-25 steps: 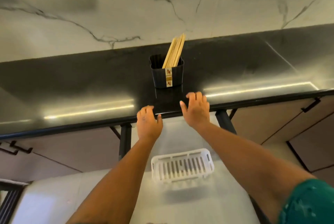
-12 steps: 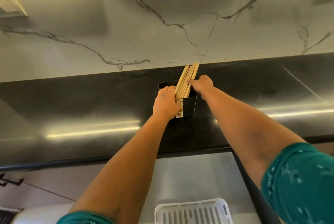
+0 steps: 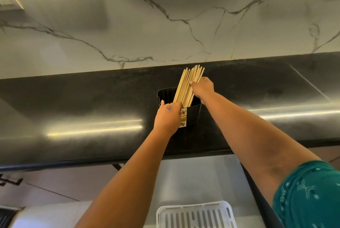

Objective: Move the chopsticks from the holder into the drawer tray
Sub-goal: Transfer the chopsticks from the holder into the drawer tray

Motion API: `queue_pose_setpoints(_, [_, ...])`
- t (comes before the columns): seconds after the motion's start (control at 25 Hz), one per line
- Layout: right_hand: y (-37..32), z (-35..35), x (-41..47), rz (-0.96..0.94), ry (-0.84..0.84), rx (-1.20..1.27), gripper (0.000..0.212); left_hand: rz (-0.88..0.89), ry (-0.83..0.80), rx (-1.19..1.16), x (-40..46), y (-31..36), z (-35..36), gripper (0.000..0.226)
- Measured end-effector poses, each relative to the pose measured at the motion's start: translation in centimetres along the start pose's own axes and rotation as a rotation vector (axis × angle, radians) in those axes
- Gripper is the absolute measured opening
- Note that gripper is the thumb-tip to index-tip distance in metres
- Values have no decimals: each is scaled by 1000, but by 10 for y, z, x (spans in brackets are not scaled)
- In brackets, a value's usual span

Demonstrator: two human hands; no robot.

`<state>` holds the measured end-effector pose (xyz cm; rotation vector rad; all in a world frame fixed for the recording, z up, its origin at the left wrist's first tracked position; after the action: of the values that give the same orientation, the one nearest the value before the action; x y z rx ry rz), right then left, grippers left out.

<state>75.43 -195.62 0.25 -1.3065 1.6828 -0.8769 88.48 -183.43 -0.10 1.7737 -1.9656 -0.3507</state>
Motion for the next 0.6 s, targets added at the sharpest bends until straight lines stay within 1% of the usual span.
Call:
queue_pose_setpoints(0.08, [7,-3,-19,37,-14,-15,5,21,40,-7,-24,1,0,15])
queue_pose_setpoints(0.16, [14,-8,-38,63,-22,-21,4,65,118,9,-50,4,-2,16])
queue_pose_setpoints(0.24, [13,-16,-58,69,-5,-49,11,99,164,48,-72,8,-4,18])
queue_pose_setpoints(0.28, [10,-21,-64,61,19,-65,13,102,162,72,-77,11,-4,21])
queue_pose_setpoints(0.4, [-10,-42,-86,15,95,-42,6,54,102,133,-87,19,-10,27])
queue_pose_setpoints(0.48, [-26,-60,-100,-33,144,-25,11,21,99,133,-90,24,-19,32])
queue_pose_setpoints(0.6, [-60,-89,-124,-196,207,-54,20,-3,159,-42,-97,44,-41,43])
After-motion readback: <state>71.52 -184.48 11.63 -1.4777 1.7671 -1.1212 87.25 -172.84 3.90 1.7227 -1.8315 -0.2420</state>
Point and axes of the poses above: each hand's wrist, its own x-axis towards the middle knuckle, its own z-axis out of the palm, y = z × x, the point moved 6 cm from there along x, towards the middle knuckle, and after that the axes turned 7 degrees about -x, right-handed, at the moved point
